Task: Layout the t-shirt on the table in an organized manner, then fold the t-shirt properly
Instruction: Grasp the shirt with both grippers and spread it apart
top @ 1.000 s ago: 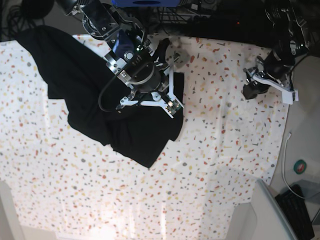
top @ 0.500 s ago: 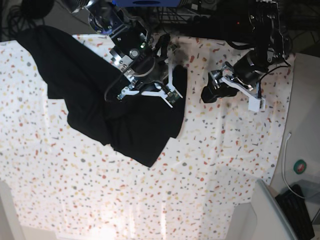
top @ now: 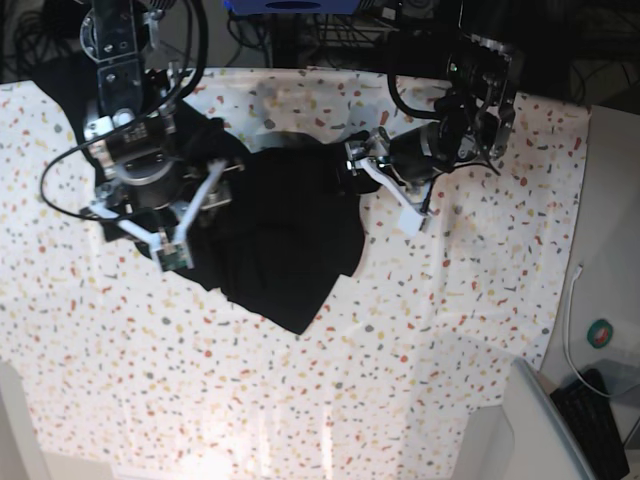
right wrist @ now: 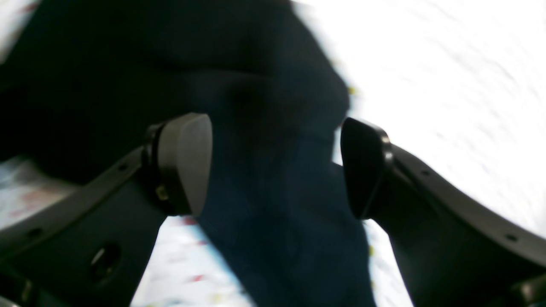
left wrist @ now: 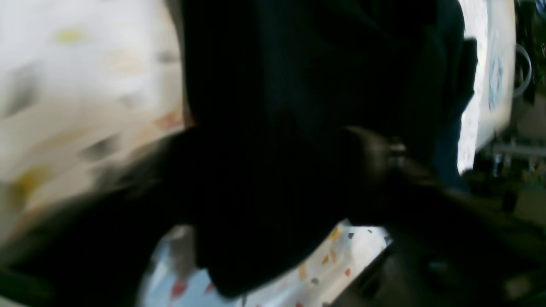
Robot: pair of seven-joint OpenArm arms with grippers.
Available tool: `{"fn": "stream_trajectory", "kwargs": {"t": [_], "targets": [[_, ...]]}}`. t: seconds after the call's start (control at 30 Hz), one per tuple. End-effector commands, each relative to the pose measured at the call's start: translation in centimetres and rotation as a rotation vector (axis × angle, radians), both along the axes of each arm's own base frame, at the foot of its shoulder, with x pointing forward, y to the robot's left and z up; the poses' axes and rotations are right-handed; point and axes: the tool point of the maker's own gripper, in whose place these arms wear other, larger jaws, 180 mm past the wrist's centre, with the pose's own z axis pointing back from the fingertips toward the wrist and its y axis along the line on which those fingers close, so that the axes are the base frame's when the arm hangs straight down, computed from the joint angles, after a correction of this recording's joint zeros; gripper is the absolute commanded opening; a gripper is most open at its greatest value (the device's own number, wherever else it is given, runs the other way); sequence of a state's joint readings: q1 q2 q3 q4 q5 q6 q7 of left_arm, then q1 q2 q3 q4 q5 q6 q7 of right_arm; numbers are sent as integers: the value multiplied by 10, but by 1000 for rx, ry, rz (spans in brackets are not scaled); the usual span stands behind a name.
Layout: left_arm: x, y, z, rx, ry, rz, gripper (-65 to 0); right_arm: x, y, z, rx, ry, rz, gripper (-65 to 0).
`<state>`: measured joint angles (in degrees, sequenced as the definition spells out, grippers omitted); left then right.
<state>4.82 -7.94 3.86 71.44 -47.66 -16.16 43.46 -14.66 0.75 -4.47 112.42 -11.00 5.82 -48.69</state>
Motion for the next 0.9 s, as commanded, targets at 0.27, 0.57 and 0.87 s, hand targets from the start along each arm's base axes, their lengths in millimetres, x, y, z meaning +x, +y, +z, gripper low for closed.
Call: {"fn": "stream_trajectory", "kwargs": {"t": [0.27, 0.57, 0.87], "targets": [[13, 58, 1, 119, -24, 52, -650, 3, -63, -53, 45, 114, -47, -333], [0, 124, 26, 213, -87, 162, -650, 0, -43, -71, 80, 216, 26, -650], [-7, 129, 25, 219, -78, 173, -650, -19, -17, -101, 64, 371, 105, -650]]}}
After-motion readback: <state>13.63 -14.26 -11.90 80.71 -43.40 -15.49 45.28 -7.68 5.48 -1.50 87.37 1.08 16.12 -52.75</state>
